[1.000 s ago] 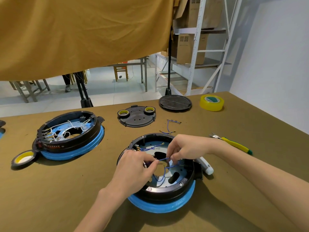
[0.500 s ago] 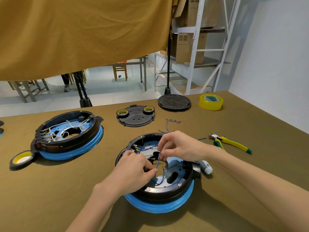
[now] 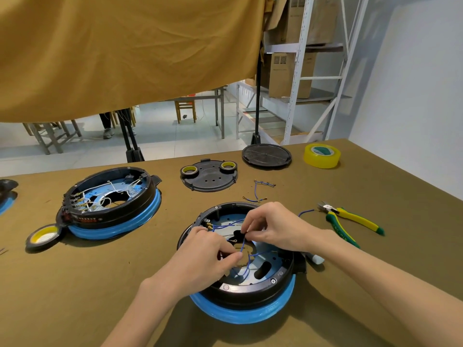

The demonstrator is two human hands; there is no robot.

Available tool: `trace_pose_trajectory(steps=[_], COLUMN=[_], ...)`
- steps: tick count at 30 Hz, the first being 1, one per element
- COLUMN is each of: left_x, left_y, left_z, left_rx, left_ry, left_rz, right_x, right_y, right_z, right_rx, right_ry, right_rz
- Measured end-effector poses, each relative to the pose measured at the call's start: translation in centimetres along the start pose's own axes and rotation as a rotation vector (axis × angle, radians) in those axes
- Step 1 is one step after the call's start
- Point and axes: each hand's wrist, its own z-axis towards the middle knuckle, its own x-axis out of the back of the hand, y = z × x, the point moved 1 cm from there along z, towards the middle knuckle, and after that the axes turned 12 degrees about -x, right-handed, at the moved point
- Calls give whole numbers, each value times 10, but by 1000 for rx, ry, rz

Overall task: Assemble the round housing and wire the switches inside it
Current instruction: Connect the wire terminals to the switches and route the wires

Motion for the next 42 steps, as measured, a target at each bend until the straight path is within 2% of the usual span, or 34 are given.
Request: trace_pose_trajectory(steps=[3,6,9,14,16,18,24,35,42], left_x=[7,4,-5,-22,-25,-27,-30,-31,-34], left_y=[-5,-21,-32,-38,-37,-37,-38,-41,-37], left_z=[-19,-30,-30,-31,-32,-34,-35,-36,-34], left_rx=[6,141,310,355,344,330,347,335,332], left_ry=[268,552,657,619,605,604,588,544,549], left_rz=[-61,-246,-445,-627,-641,-635,-584,-565,-593], right_x=[15,28,21,-33,-48,-58,-69,-80,-65], right_y=[0,-12,-37,-69,-75,-79,-78,-74,-74], right_z=[-3,-1,4,8,9,8,17,13,12], right_rx=[-20,11,49,35,19,-10,-111,32,-26], right_ry=[10,41,78,-84,8,62,42,139,108], right_rz=[-42,-94,-50,-210,-403,-480,-305,-242,-171])
